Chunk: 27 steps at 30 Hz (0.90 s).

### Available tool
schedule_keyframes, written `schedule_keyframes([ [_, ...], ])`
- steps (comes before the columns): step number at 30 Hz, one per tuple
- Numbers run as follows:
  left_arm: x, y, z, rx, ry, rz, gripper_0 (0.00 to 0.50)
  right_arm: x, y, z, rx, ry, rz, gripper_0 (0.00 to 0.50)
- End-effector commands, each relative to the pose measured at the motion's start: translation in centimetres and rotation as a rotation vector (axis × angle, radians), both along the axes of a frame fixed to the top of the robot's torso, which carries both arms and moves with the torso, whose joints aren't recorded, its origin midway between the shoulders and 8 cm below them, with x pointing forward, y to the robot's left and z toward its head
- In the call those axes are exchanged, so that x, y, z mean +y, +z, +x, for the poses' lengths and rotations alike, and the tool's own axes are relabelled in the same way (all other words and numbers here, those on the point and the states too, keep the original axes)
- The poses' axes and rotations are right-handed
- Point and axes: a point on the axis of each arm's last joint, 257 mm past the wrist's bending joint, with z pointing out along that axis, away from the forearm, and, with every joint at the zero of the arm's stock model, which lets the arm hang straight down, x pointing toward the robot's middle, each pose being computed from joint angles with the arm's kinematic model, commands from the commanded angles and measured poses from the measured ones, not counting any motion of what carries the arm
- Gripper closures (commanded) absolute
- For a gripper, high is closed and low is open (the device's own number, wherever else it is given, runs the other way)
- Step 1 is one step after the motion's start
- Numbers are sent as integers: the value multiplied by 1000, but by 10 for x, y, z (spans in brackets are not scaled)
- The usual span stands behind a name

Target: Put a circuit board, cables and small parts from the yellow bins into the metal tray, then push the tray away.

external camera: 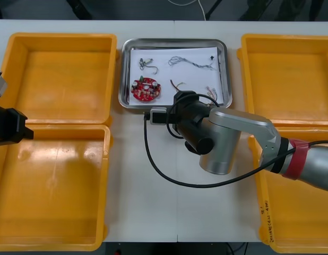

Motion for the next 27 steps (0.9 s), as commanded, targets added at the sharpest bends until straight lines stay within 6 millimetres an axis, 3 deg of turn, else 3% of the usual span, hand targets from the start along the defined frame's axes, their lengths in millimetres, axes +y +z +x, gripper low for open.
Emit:
schedule_keyframes([
  [1, 15, 14, -3, -25, 41, 27, 0, 0, 27, 28, -39, -29, 66, 500],
  [15, 15, 14, -3, -25, 41, 27, 0, 9, 34, 45, -61, 9, 97, 500],
  [27, 15, 14, -3, -25, 41, 27, 0, 16, 52, 60, -120, 41, 100, 500],
])
